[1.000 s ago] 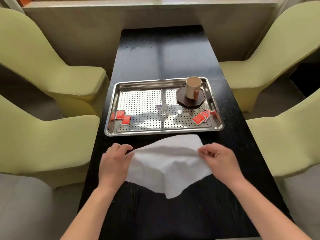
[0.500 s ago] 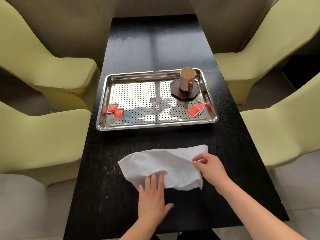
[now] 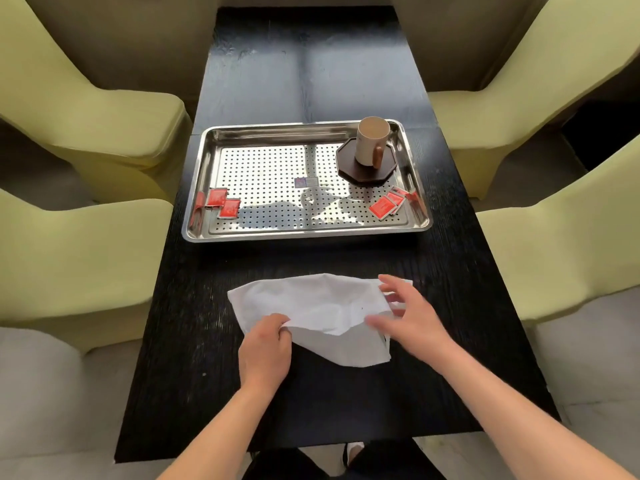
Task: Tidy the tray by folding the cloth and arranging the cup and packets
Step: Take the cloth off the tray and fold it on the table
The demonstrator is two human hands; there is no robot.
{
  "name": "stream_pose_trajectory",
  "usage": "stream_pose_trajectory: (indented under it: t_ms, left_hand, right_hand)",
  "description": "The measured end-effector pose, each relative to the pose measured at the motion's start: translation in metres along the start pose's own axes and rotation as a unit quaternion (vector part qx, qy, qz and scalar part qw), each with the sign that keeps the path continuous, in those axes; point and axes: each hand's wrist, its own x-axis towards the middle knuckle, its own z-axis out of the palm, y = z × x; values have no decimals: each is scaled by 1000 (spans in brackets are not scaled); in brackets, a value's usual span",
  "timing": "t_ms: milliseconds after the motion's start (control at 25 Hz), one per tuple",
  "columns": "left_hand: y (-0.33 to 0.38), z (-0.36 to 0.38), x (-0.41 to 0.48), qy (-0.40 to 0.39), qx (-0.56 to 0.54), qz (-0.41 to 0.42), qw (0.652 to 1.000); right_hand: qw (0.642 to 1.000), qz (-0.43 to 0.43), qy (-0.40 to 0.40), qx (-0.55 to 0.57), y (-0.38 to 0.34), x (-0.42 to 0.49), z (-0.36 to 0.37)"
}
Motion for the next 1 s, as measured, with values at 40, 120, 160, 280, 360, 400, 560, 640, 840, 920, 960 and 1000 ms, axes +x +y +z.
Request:
stream_pose_trajectory:
  t_ms: [40, 120, 160, 280, 360, 400, 560, 640, 840, 920, 960, 1000]
  left_hand:
    - [2, -7, 3, 11, -15, 5, 1000]
    - [5, -22, 5, 33, -21, 43, 998]
    - [4, -28, 6, 42, -7, 66, 997]
    - [-3, -54, 12, 56, 41, 78, 994]
    - [2, -77, 28, 79, 26, 61, 995]
    - [9, -91, 40, 96, 9, 60, 994]
    - [52, -146, 86, 212, -75, 108, 968]
    - [71, -173, 102, 256, -127, 123, 950]
    - [99, -226, 126, 303, -184, 160, 921]
    - [99, -238, 122, 316, -190, 175, 913]
    - [96, -241, 115, 313, -197, 180, 912]
    - [91, -241, 105, 303, -201, 182, 914]
  right_hand:
    - [995, -24, -22, -96, 10, -6, 8]
    - [975, -40, 1, -217, 32, -17, 29]
    - [977, -14, 43, -208, 39, -17, 32]
    - [967, 81, 152, -189, 40, -5, 12]
    - [962, 57, 198, -180, 23, 8, -19]
    - [960, 19, 233, -154, 9, 14, -36]
    - [946, -107, 304, 25, -62, 33, -90]
    - [933, -134, 288, 168, -96, 40, -107]
    - [894, -241, 310, 217, -156, 38, -131]
    - [885, -273, 314, 208, -161, 33, -136]
    - [885, -281, 313, 201, -160, 29, -136]
    - [886, -283, 313, 191, -155, 24, -135]
